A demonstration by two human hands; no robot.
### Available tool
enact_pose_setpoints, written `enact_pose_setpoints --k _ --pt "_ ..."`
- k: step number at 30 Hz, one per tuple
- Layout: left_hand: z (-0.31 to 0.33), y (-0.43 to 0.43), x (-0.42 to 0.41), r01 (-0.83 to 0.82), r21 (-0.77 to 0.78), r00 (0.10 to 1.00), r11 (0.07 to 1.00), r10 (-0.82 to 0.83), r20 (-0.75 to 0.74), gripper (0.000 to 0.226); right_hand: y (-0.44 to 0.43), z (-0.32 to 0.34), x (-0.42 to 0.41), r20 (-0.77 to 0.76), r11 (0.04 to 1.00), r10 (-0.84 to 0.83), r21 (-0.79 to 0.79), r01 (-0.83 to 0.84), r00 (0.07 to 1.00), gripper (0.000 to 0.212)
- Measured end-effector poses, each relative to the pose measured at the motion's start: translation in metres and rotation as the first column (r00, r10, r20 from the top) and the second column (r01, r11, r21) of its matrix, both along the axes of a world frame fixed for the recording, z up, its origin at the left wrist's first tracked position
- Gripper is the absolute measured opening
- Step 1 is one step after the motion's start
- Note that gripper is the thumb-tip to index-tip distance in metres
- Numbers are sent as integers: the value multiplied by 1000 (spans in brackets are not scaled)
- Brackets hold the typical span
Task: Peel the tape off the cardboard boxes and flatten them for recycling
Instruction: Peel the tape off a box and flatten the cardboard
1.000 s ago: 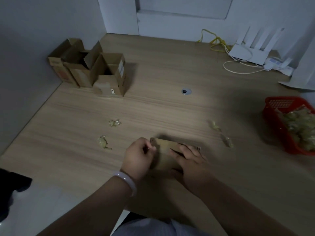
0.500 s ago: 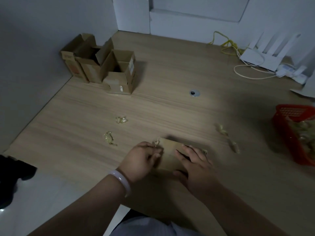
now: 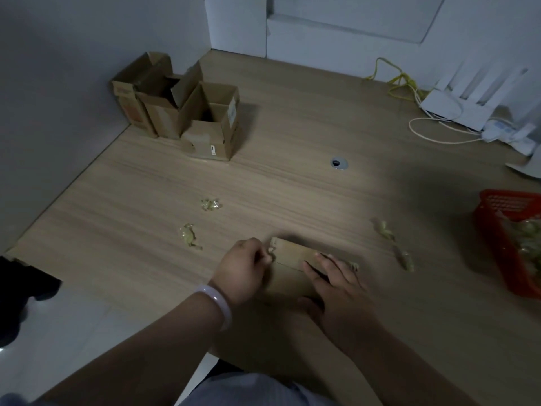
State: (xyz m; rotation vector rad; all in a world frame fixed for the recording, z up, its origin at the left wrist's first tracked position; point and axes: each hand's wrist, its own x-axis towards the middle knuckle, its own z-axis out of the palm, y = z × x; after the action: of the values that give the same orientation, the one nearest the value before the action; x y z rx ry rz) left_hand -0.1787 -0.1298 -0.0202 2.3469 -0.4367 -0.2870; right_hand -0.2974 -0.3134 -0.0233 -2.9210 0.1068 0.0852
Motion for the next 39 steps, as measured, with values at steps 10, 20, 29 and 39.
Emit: enact_pose_setpoints --k 10,20,29,39 --pt "-22 14 -9 -511 -323 835 796 371 -407 15 3 2 -1 23 1000 -11 22 11 1000 63" --pt "-3 30 -9 -303 -368 919 879 168 -355 15 4 1 -1 40 1000 4 7 -5 999 64" --pt "-2 14 -3 -304 -285 900 909 176 -398 16 4 2 -1 31 1000 15 -7 -15 999 65" --pt "-8 32 -35 -142 -224 987 964 154 40 15 6 4 -2 70 1000 7 3 -7 998 62"
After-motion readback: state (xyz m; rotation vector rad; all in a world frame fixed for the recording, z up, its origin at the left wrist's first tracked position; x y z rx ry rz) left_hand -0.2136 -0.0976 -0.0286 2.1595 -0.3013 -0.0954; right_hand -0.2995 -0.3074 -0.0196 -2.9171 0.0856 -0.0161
